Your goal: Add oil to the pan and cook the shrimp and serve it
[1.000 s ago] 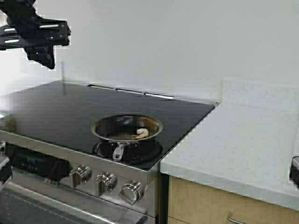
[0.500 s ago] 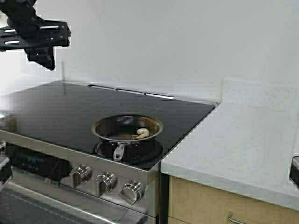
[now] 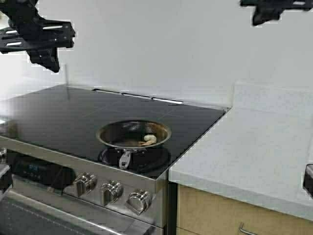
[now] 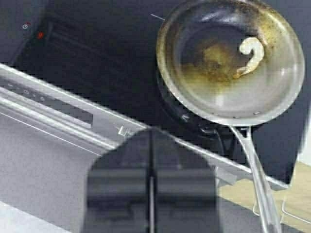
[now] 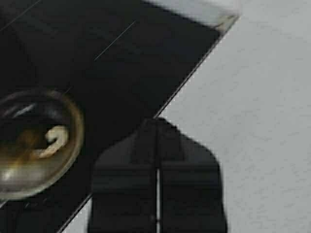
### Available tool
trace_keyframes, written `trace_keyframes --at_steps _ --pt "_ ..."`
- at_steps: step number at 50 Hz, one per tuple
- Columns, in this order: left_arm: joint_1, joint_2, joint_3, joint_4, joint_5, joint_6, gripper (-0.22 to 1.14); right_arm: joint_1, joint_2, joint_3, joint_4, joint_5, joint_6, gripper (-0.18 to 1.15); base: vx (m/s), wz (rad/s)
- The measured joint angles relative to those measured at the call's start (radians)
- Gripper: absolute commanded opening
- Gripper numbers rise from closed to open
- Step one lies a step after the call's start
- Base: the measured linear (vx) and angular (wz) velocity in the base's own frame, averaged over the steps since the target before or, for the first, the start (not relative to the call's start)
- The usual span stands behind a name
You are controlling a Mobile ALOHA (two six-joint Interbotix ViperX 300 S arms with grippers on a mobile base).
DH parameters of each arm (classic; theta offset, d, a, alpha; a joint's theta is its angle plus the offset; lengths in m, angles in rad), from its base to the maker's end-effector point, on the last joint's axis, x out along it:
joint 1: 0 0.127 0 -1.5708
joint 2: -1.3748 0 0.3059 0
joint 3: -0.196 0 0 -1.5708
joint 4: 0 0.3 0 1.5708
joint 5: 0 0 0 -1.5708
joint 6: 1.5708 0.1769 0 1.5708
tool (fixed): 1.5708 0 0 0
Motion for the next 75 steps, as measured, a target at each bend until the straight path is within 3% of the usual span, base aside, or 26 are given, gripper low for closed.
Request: trace_keyframes --at_steps 10,19,24,30,33,40,75 --pt "0.0 0.0 0.0 0.0 -0.011 -0.002 0.05 0.025 -0.002 0.106 0.006 -0.081 0.054 0.08 0.0 0.0" --pt "0.003 0.0 0.002 -0.002 -0.035 -0.002 0.11 0.025 -0.002 0.118 0.005 -0.094 0.063 0.08 0.0 0.0" --pt "0.0 0.005 0.006 -0.002 -0.146 0.012 0.34 0.028 -0.002 0.118 0.005 -0.094 0.063 0.08 0.0 0.0" --pt "0.0 0.041 0.029 -0.002 -0.328 0.029 0.94 0.026 -0.002 0.118 0.005 -0.095 0.063 0.08 0.0 0.0" --pt "0.0 0.077 0.038 -0.005 -0.417 0.026 1.12 0.026 -0.002 0.118 0.005 -0.095 0.063 0.08 0.0 0.0" --pt "0.0 0.172 0.046 -0.035 -0.566 -0.025 0.98 0.028 -0.002 0.118 0.005 -0.094 0.063 0.08 0.0 0.0" --pt "0.0 0.699 0.043 -0.176 -0.946 -0.092 1.01 0.026 -0.002 0.118 0.005 -0.095 0.063 0.08 0.0 0.0"
